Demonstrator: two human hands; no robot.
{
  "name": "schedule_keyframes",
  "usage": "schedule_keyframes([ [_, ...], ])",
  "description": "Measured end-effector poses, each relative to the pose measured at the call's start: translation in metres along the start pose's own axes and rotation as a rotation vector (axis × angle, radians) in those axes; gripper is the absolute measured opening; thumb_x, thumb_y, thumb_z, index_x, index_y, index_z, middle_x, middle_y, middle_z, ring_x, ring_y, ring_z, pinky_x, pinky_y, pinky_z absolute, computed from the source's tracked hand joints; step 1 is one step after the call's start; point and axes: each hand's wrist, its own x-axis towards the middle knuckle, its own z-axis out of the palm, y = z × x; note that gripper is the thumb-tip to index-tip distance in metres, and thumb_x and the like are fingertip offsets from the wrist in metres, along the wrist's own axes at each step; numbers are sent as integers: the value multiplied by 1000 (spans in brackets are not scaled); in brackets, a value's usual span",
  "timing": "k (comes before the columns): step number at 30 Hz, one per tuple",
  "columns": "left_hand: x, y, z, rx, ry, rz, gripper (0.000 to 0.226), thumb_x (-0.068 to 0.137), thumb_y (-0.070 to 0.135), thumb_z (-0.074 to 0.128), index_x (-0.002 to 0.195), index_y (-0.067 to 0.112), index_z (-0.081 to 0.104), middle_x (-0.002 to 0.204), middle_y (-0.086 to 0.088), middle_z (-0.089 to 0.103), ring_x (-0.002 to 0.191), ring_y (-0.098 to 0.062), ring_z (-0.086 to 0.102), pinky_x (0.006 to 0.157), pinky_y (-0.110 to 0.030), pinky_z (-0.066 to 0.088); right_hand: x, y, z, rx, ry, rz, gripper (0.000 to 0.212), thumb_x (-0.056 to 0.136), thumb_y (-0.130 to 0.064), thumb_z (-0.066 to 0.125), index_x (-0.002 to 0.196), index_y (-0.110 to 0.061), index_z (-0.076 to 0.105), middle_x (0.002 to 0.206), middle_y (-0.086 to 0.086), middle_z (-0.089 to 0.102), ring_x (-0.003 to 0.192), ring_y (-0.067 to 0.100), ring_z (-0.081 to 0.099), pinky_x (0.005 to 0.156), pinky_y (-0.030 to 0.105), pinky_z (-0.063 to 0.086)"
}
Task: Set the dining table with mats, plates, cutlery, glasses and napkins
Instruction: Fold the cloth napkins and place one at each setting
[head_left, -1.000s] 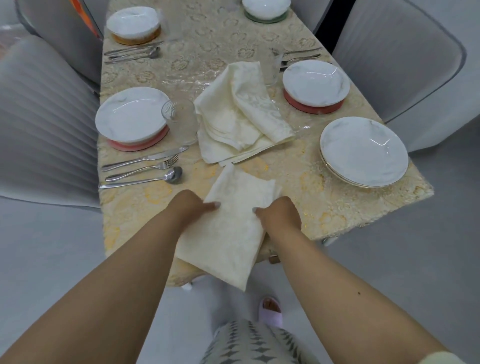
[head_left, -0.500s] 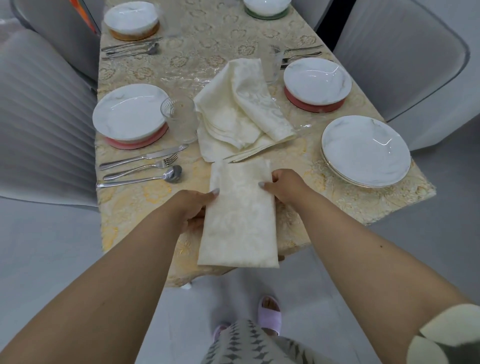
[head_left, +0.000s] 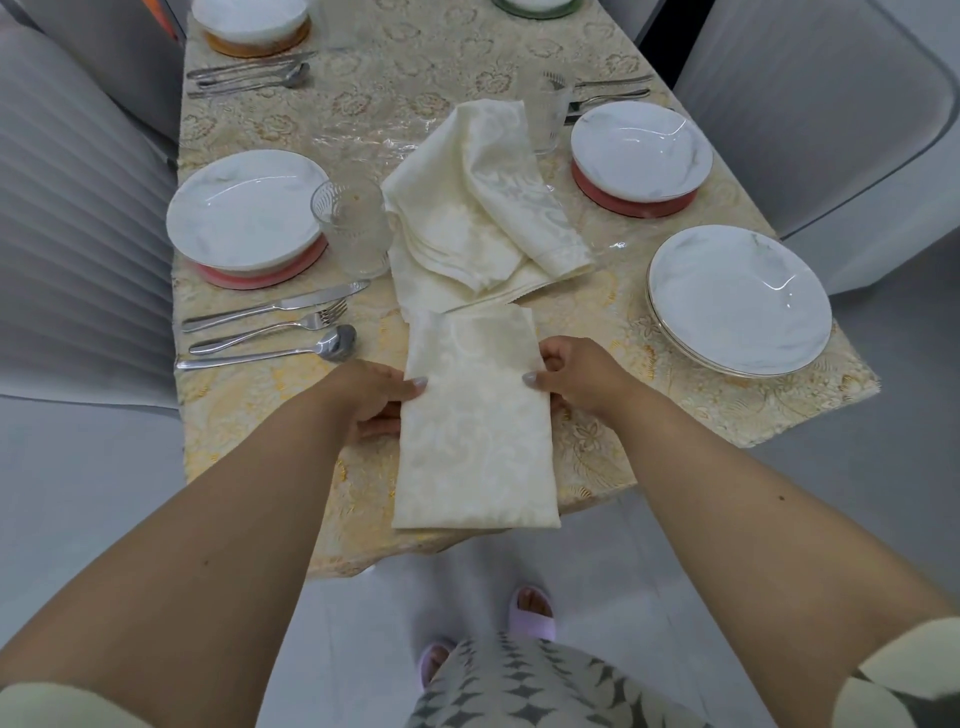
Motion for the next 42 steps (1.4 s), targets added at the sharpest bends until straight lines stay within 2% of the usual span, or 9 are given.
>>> schedule_keyframes([
  [6, 2, -5, -2, 23, 2, 108, 28, 86, 2, 67, 69, 9, 46, 59, -2, 66, 55, -12, 66, 50, -25, 56, -2, 13, -11, 348, -28, -14, 21, 85, 9, 62, 100, -5, 66, 89, 15, 69, 71, 24, 68, 58, 32, 57],
  [13, -3, -9, -10, -2, -67, 175, 29, 90, -10, 52, 117, 2, 58, 108, -19, 68, 88, -26, 69, 78, -36, 59, -8, 11, -9, 450, -36, -31, 28, 85, 20, 49, 88, -2, 67, 54, -4, 66, 43, 5, 58, 41, 15, 43],
  [19, -13, -4, -5, -25, -42, 152, 34, 94, -10, 32, 83, 3, 61, 74, -8, 68, 57, -13, 66, 52, -23, 55, -6, 12, -6, 385, -10, -58, 40, 78, 25, 46, 68, -4, 72, 74, -9, 67, 61, 4, 60, 51, 13, 42],
  [23, -18, -4, 3, -194, -15, 140, 22, 80, 18, 55, 94, 3, 63, 74, -6, 61, 55, -15, 59, 48, -21, 51, -4, 12, -4, 329, 24, -44, 42, 79, 15, 46, 63, -11, 75, 90, -2, 64, 76, 15, 57, 59, 18, 43],
  [26, -18, -7, 12, 22, 113, 212, 12, 88, 19, 65, 90, 7, 62, 59, 3, 58, 51, -13, 50, 45, -18, 41, -5, 9, 0, 298, 56, -48, 41, 80, 12, 42, 70, -11, 74, 102, 4, 59, 89, 18, 55, 70, 23, 44],
  [30, -19, -7, 15, 44, 205, 301, 25, 99, 10, 38, 98, 3, 62, 81, -6, 59, 67, -17, 51, 56, -24, 41, -6, 10, 1, 131, 65, -84, 38, 80, 13, 49, 91, -14, 73, 114, 4, 58, 101, 18, 59, 76, 17, 51],
  [34, -21, -10, 7, 74, 198, 328, 38, 85, -7, 32, 88, 9, 66, 76, -3, 62, 68, -16, 55, 57, -24, 43, -10, 12, -5, 47, 51, -78, 27, 87, 0, 62, 105, -18, 70, 103, 3, 58, 80, 11, 60, 52, 15, 48],
  [39, -29, -20, -3, 87, 20, 374, 61, 76, -28, 32, 108, 13, 64, 90, 6, 69, 77, -3, 63, 68, -18, 50, -4, 11, -5, 52, 79, -44, 5, 88, -17, 68, 92, -13, 68, 78, 1, 64, 61, 10, 58, 47, 20, 43],
  [42, -25, -24, -9, 194, -32, 385, 62, 82, -25, 43, 124, 18, 57, 109, 7, 65, 96, -3, 61, 73, -15, 48, 8, 6, -2, 28, 158, 20, 22, 90, -29, 66, 89, -7, 66, 72, 5, 59, 57, 15, 49, 46, 22, 39],
])
